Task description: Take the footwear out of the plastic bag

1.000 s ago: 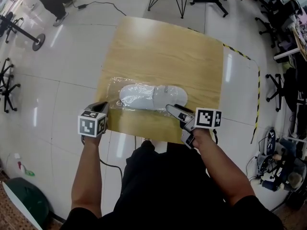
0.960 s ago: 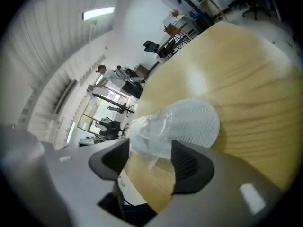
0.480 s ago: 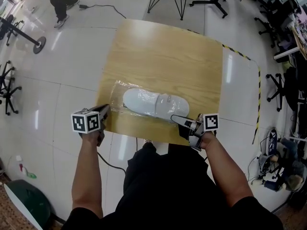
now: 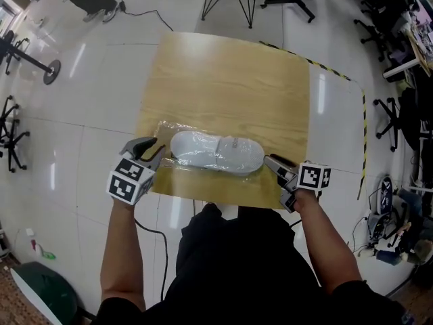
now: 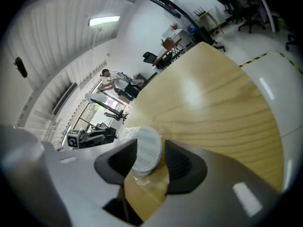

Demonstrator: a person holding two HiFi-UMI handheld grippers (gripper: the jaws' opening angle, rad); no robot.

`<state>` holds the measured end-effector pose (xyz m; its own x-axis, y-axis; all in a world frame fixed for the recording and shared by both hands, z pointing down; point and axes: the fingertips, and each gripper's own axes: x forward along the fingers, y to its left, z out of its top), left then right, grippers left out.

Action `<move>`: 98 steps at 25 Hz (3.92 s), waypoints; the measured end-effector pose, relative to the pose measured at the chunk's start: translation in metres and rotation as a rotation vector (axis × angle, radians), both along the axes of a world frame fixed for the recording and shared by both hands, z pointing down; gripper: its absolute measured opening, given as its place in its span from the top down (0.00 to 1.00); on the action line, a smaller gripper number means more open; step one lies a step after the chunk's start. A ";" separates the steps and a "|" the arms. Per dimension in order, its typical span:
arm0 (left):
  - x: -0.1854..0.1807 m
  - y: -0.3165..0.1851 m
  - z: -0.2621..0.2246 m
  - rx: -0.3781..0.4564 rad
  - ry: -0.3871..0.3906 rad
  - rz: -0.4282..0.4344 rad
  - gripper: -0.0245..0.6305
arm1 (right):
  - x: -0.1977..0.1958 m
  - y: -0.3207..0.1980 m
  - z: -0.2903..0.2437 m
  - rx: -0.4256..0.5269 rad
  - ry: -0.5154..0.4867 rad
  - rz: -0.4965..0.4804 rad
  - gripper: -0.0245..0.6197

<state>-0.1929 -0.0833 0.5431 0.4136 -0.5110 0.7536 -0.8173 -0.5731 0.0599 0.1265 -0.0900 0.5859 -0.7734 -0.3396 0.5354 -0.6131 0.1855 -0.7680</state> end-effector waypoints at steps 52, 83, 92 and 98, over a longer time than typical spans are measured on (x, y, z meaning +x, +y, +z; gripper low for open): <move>0.126 0.031 0.057 -0.101 -0.348 0.636 0.91 | 0.016 -0.002 0.015 0.078 0.237 -0.169 0.77; 0.072 0.053 0.062 -0.144 -0.386 0.554 0.94 | 0.033 -0.002 0.014 0.071 0.289 -0.274 0.77; 0.044 0.044 0.063 -0.158 -0.439 0.490 0.94 | 0.037 -0.004 0.014 0.066 0.285 -0.260 0.77; 0.027 0.045 0.065 -0.178 -0.461 0.454 0.94 | 0.034 -0.004 0.013 0.064 0.269 -0.250 0.77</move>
